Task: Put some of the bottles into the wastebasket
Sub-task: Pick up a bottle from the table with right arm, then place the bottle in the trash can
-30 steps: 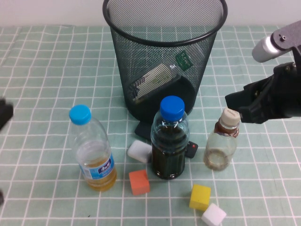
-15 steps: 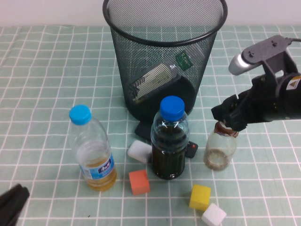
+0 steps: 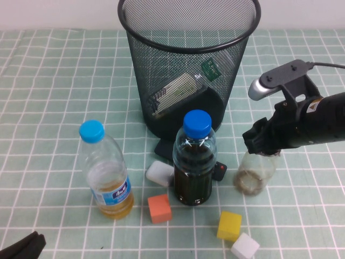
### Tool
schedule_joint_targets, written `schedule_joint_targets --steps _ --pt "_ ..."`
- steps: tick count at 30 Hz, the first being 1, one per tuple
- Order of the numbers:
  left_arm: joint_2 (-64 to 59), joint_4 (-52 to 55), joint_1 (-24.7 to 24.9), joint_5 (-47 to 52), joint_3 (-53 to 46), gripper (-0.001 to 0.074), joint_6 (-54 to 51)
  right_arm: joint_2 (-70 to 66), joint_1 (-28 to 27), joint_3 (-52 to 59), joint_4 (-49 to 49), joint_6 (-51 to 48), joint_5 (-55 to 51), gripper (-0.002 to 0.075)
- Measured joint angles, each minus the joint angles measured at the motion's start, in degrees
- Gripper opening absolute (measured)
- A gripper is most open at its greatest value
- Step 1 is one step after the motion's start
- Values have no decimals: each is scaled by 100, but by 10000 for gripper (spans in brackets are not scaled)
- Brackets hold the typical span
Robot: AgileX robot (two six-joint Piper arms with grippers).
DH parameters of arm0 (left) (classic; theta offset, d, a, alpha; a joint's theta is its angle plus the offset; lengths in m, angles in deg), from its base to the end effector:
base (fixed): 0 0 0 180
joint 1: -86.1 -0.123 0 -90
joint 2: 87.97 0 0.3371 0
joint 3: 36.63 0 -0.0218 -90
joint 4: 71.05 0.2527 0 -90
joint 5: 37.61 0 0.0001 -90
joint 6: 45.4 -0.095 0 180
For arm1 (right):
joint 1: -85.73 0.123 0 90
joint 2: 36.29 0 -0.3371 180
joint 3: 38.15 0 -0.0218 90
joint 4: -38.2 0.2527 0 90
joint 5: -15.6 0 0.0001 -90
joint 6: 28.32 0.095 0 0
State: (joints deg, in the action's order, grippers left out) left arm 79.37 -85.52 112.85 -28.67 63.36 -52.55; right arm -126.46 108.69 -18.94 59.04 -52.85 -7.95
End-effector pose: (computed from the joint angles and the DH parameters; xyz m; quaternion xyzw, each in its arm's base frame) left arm 0.0140 -0.0112 0.1881 0.1437 0.7599 -0.1991 0.6018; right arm 0.2865 0.1361 0.3344 -0.2504 0.8750 0.1271 0.3945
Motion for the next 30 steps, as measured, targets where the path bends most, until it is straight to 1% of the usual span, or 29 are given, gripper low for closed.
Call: schedule_joint_targets --steps 1,4,7,9,11,13,15,17,19,21,24,27,30 --pt "0 0 0 0 0 -4 0 71 0 0 -108 171 -15 -6" --pt "0 0 0 0 0 -4 0 305 -10 -90 -931 1022 -214 0" --pt "0 0 0 0 0 -4 0 464 -10 -567 -2177 2173 -1070 0" --pt "0 0 0 0 0 -4 0 476 -10 -1157 -3049 2948 -1950 0" --pt "0 0 0 0 0 -4 0 456 -10 -1824 -3594 3338 -2649 0" --pt "0 0 0 0 0 -4 0 422 -10 -2642 -3923 3460 -3021 0" --pt "0 0 0 0 0 -4 0 343 -10 -3570 -4176 3556 -3128 0" --pt "0 0 0 0 0 -4 0 193 -10 -4514 -4139 3555 -3217 0" --pt "0 0 0 0 0 -4 0 -76 11 -5468 -3911 3303 -3241 0" --pt "0 0 0 12 0 -4 0 -448 11 -6460 -3285 2790 -3220 0" --pt "0 0 0 49 0 -4 0 -1090 11 -7618 -2245 2144 -3233 0" --pt "0 0 0 49 0 -4 0 -1760 11 -8366 -1389 2019 -3407 0" --pt "0 0 0 49 0 -4 0 -2357 11 -8561 -967 1915 -3415 0"
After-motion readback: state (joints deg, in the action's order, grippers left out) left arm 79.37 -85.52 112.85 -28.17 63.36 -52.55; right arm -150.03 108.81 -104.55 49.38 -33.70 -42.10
